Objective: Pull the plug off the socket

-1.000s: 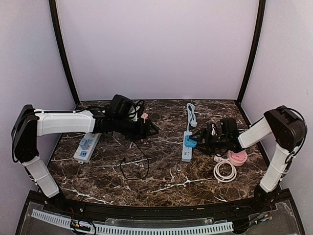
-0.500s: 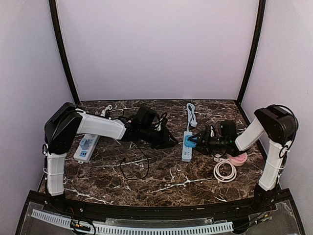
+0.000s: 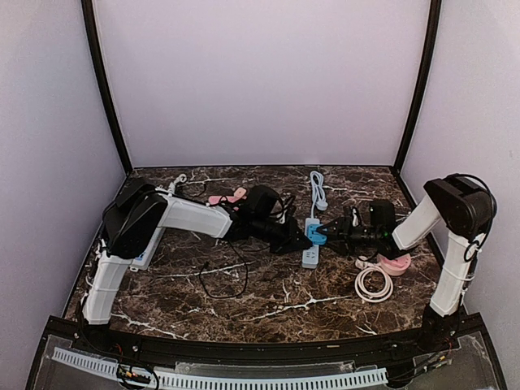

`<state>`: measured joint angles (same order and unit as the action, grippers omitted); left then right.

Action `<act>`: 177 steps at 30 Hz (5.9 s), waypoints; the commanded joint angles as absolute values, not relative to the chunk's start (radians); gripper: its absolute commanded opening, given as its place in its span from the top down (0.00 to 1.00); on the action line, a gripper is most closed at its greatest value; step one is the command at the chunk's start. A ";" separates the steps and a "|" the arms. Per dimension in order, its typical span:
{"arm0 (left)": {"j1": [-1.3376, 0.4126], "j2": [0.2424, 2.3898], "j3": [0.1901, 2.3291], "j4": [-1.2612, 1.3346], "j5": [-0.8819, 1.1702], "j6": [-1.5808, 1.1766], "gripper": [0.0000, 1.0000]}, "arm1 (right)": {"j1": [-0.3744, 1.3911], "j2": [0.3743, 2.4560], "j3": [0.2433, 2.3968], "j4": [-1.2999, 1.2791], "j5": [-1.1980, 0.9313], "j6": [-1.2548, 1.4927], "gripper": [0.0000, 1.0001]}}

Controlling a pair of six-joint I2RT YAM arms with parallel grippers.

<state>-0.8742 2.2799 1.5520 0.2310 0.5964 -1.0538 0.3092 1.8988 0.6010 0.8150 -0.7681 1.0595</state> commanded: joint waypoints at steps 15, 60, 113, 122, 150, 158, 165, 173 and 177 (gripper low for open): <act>-0.885 2.348 1.583 0.127 0.564 -1.119 1.00 | 0.304 1.931 0.609 0.901 -0.832 1.112 0.64; -0.887 2.371 1.651 -0.084 0.494 -1.072 1.00 | 0.301 1.947 0.544 1.307 -0.898 1.313 1.00; -0.857 1.735 1.411 -0.332 0.189 -0.722 1.00 | 0.252 2.124 1.629 -0.693 0.605 0.236 0.84; -0.857 1.735 1.402 -0.313 0.197 -0.736 1.00 | 0.252 2.122 1.620 -0.671 0.521 0.223 0.70; -0.855 1.774 1.437 -0.297 0.232 -0.702 0.99 | 0.130 1.472 1.013 -0.551 0.235 0.568 0.01; -0.856 1.782 1.439 -0.286 0.256 -0.692 0.99 | -0.052 1.324 0.781 -0.449 -0.009 0.594 0.01; -0.856 1.784 1.439 -0.282 0.258 -0.689 0.99 | -0.124 1.319 0.677 -0.343 -0.183 0.602 0.01; -0.854 1.781 1.436 -0.283 0.254 -0.695 0.99 | -0.092 1.260 0.579 -0.257 -0.356 0.710 0.01; -0.853 1.785 1.434 -0.277 0.259 -0.698 0.99 | 0.043 1.210 0.536 -0.241 -0.338 0.800 0.01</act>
<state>-0.8612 1.7878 1.4197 -0.2996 0.2474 -0.7094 -0.0685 1.2572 0.5735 -0.2974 -0.2737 0.6914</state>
